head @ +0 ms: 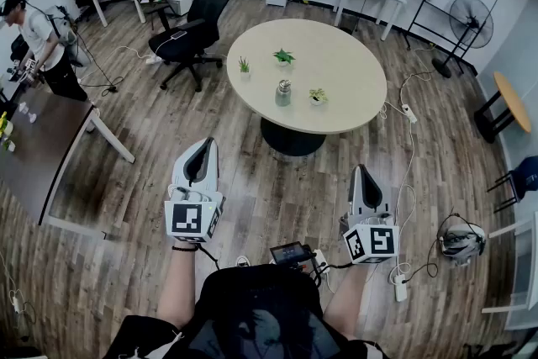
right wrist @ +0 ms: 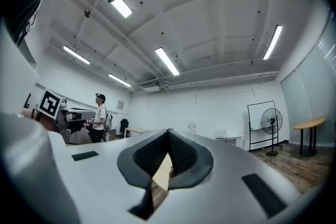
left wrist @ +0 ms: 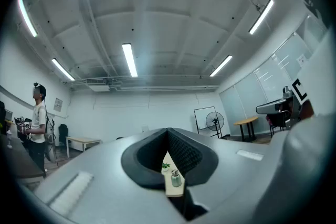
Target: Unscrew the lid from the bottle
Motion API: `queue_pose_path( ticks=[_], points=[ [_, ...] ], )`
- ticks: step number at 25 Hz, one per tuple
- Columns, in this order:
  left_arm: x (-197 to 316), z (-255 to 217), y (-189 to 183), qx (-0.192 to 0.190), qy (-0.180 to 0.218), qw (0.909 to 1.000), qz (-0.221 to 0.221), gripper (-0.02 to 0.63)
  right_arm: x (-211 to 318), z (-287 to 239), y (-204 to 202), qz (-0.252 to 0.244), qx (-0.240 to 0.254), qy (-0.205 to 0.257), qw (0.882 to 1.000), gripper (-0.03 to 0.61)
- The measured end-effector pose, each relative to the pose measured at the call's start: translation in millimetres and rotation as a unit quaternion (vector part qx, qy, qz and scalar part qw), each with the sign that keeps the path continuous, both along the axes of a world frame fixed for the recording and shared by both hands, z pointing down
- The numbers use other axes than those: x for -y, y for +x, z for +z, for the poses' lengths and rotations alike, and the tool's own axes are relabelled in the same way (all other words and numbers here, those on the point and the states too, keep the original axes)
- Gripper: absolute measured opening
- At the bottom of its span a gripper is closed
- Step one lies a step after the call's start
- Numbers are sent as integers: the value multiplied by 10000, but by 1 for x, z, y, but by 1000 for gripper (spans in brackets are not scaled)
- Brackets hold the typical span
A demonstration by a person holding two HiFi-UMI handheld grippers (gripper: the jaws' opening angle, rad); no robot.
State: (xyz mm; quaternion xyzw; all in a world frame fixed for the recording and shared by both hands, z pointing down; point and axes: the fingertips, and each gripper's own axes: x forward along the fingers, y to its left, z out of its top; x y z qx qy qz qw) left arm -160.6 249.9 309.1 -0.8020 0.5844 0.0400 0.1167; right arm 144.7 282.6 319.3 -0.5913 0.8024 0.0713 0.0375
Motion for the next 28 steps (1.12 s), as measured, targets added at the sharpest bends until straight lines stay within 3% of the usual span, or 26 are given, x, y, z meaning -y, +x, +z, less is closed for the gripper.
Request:
queue_pose_path(
  ticks=[19,28],
  points=[
    [13,14,-20,28,-165,9998,-48,2,21,6,-24,-48,-38,-166,9998,3],
    [33,33,-32,-74,-282,9995,91,2,29,17,-33,210,-92,-178,9996,5]
  ],
)
